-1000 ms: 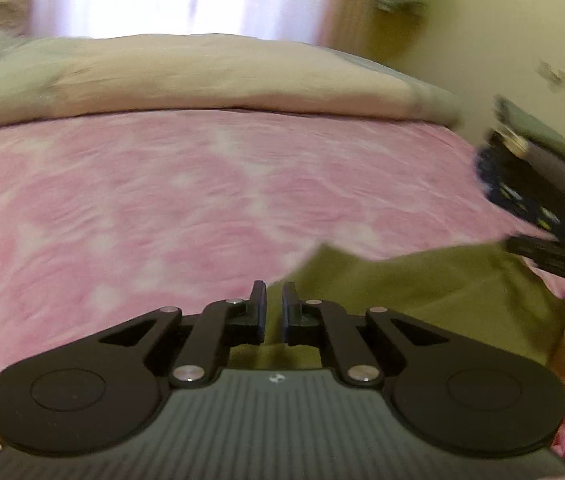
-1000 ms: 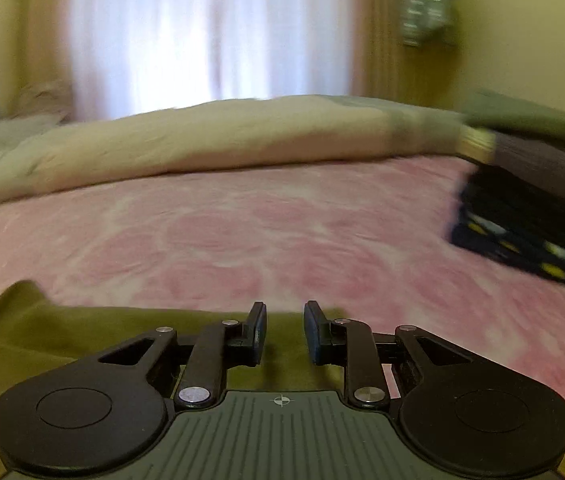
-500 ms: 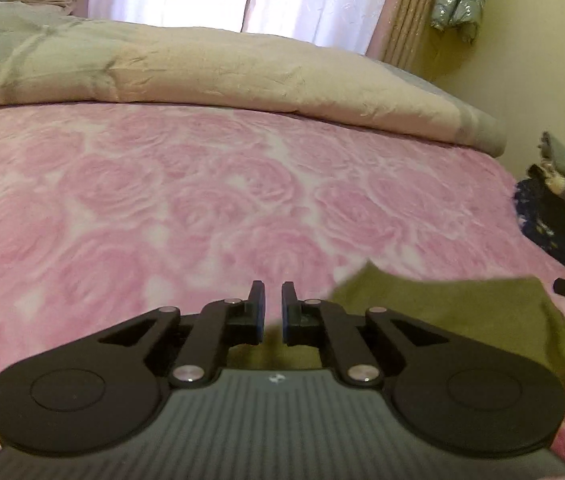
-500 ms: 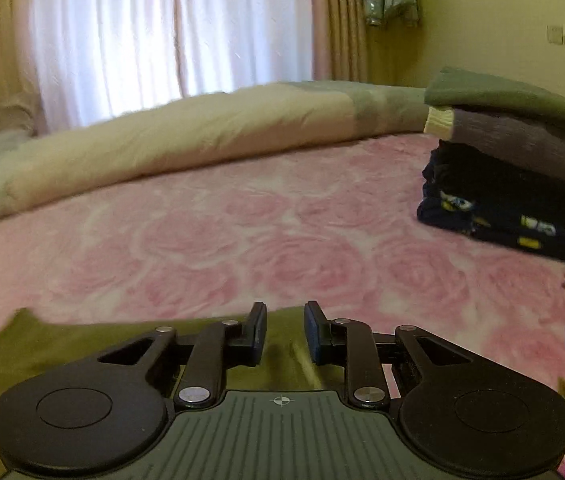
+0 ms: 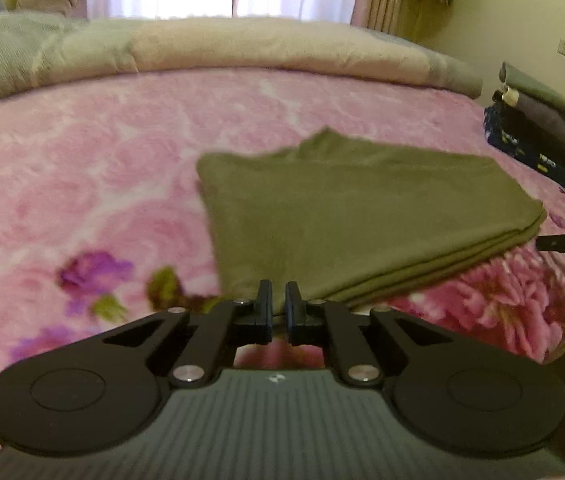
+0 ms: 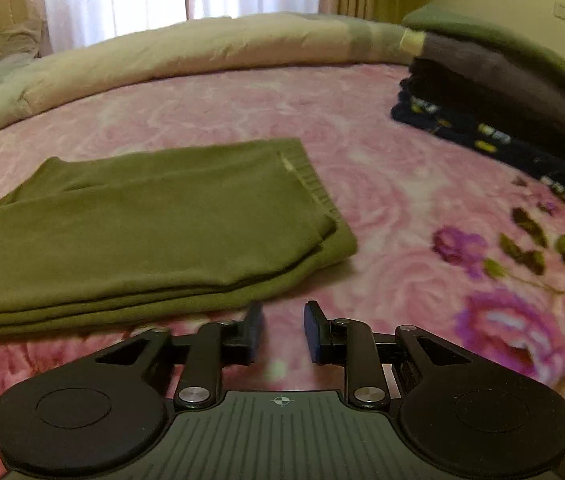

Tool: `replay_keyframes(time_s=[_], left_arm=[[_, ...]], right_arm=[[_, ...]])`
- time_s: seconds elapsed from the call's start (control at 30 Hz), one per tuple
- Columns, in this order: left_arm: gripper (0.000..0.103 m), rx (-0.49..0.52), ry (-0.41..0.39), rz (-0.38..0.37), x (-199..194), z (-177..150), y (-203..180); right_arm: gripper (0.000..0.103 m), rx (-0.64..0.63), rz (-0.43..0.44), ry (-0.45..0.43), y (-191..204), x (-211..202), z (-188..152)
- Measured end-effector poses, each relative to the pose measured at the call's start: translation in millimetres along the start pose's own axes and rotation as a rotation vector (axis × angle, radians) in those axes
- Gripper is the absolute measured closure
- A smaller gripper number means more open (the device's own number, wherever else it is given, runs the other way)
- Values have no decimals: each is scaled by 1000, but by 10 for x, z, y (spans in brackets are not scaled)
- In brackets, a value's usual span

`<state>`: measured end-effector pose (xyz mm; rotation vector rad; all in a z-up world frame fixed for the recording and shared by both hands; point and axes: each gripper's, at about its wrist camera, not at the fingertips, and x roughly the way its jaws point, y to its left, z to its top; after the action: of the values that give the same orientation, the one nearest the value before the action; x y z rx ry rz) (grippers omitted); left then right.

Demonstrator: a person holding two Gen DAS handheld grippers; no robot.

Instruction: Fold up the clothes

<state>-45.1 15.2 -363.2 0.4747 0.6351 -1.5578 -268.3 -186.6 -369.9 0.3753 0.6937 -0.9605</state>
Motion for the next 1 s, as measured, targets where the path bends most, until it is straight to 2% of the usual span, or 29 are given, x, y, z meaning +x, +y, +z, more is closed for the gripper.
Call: replay_keyframes(time_s=[0.03,0.13,0.27,0.4,0.43,0.57,0.6,0.7,0.73,0.8,1.0], left_arm=[[96,-2,-18,2,-51,11,3],[93,-1,-1,4,74,27,-28],[93,-45,33,70,220,-105,-32],[92,-58,82,93,58,-145,-83],[91,-74,105,88,17,-157,-81],[83,-114,133,97,-193,-215,-119],[78,-119,133,99,-248,-219,-140],[74,-114,130,95,-405,-173,-224],[73,-107,124,99,-456,-149,-259],[69,-88,110,108,-570,-93,-339],[60,-52,75,139,-882,-8,-520]], right_arm=[[78,5,17,-21,20,-69,3],[78,28,82,-75,119,-130,72],[78,100,98,-64,114,23,2],[78,174,112,-50,103,184,-74],[78,189,107,-23,95,164,-89],[78,186,85,-4,99,-66,-231],[78,205,82,2,84,-132,-278],[76,266,76,26,44,-340,-414],[59,269,78,22,52,-425,-429],[31,269,82,8,73,-598,-451],[31,212,59,-49,198,-1085,-380]])
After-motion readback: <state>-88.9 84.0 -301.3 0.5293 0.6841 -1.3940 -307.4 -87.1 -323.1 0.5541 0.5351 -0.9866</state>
